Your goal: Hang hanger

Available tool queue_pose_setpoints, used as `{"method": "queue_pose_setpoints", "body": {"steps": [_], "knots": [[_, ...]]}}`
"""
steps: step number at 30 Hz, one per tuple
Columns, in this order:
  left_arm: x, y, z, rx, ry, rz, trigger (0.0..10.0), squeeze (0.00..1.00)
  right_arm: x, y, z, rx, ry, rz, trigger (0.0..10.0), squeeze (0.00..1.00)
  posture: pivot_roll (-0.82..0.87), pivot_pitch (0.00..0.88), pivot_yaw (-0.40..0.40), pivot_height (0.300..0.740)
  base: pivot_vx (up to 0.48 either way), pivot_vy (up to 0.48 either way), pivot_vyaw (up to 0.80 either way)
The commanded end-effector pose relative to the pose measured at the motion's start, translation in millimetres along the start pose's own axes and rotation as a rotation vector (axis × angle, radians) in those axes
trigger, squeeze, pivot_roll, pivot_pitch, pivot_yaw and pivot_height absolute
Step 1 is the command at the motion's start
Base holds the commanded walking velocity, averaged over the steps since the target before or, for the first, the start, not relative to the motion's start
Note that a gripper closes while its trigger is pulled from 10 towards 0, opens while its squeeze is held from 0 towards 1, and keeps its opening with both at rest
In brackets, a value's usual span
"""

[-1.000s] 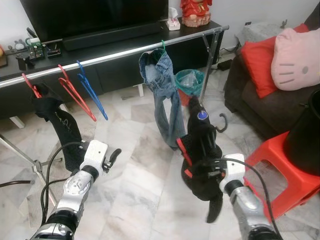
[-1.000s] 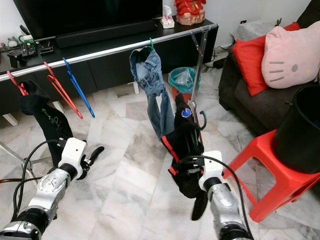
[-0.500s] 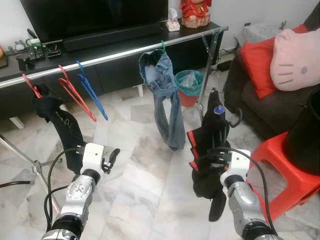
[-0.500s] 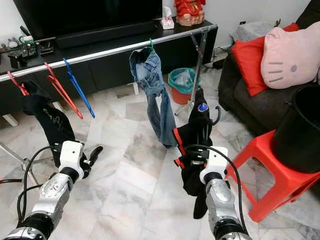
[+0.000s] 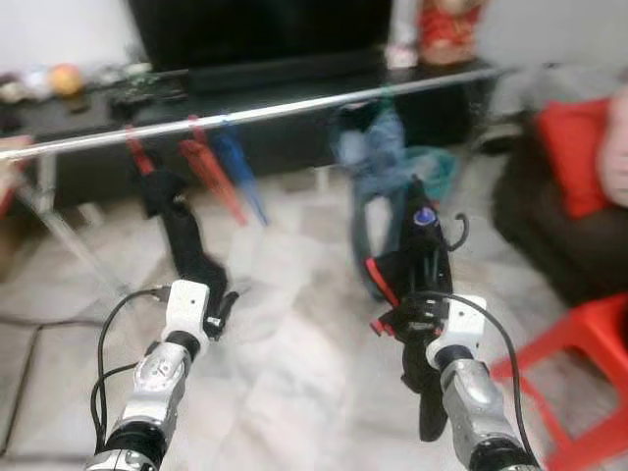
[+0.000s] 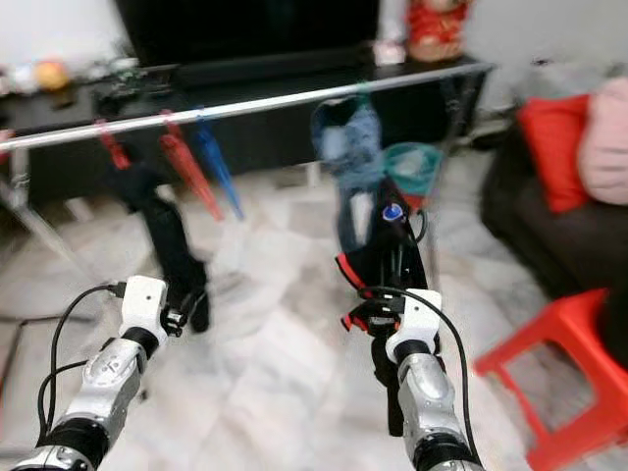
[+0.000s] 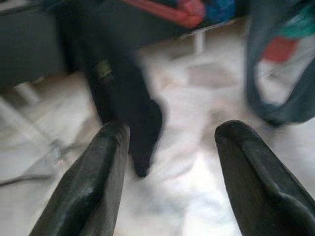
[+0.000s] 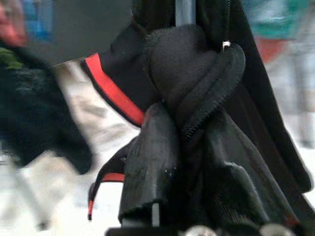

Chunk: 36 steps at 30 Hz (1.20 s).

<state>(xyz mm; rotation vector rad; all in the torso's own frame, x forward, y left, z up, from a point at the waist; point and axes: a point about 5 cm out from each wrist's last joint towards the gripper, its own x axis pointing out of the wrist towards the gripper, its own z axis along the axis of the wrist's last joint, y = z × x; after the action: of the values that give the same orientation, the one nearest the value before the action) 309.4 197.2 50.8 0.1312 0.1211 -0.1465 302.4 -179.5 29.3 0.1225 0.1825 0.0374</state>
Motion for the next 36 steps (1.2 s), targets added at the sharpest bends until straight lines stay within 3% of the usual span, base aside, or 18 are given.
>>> {"method": "queue_pose_setpoints", "body": {"steps": [1,3,18,36], "knots": [[1.4,0.1,2.5,0.017,-0.003,-0.004,10.0,0.0,1.4,3.6,4.6,0.007,-0.031,0.013,10.0,0.0,0.05,0.0,0.069,0.74,0.0,0.0,0.0],[1.4,0.6,2.7,0.018,-0.004,-0.003,10.0,0.0,1.4,3.8,3.6,0.036,-0.026,0.011,10.0,0.0,0.05,0.0,0.069,0.74,0.0,0.0,0.0],[5.0,-1.4,9.0,-0.019,-0.023,-0.015,10.0,0.0,1.8,-2.2,7.0,0.014,-0.032,0.006,10.0,0.0,0.05,0.0,0.067,0.74,0.0,0.0,0.0],[5.7,-5.0,9.7,-0.022,-0.023,-0.029,10.0,0.0,3.0,-5.2,11.6,0.018,-0.049,0.0,10.0,0.0,0.05,0.0,0.065,0.74,0.449,0.0,0.18]]}}
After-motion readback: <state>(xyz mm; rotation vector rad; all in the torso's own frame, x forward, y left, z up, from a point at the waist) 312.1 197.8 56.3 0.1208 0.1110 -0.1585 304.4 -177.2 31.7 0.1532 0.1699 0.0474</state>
